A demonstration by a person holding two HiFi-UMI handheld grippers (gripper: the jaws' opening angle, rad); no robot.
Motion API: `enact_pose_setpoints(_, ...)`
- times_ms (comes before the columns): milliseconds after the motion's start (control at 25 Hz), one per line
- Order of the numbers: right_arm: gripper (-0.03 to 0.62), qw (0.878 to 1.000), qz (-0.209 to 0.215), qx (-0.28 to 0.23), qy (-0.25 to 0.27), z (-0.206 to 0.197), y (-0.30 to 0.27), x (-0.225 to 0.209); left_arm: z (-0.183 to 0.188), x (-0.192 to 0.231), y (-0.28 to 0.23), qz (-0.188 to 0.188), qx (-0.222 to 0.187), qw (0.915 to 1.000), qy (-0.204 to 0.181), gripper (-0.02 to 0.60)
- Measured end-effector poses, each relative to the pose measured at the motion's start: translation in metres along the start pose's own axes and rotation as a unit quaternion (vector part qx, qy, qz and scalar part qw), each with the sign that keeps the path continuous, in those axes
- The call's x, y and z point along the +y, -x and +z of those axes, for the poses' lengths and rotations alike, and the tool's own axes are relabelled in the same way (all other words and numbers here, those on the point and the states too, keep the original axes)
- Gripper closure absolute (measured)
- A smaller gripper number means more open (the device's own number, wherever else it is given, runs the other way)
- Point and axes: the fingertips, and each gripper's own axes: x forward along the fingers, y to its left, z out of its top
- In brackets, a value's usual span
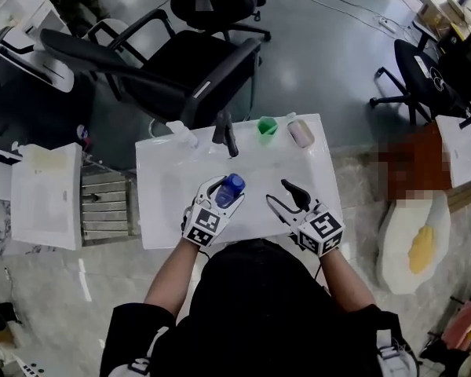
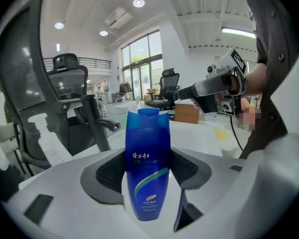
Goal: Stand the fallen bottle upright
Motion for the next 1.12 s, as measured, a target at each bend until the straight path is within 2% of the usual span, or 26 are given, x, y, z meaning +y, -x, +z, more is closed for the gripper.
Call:
enact_pose_setpoints(240,0.353,0.997,0.071,0.02,0.017,0.002,-0.04,0.032,-0.025,0.048,0.052,0.08,-0.012,0.9938,0.076,0.296)
enact_pose_setpoints(440,0.353,0.992,0.118,0.032,0.041,0.006,-0.073,0.056,-0.035,0.076,0.09,0.134,-0.022,0.9863,0.094,0.296)
enact_pose_setpoints(600,0.353,0.987,0.145,0.034,0.053,0.012,-0.099,0.076,-0.041,0.109,0.115,0.176,-0.041,0.9755,0.126,0.296)
enact_pose_setpoints(800,0.353,0.984,0.161,0.045,0.059,0.015,-0.128,0.093,-0.046,0.154,0.136,0.218,-0.043,0.9678,0.117,0.296)
enact_pose_setpoints(1120,0.353,0.989,0.138,0.038,0.043,0.028,-0.162,0.105,-0.05,0.218,0.144,0.235,-0.068,0.9619,0.123,0.296)
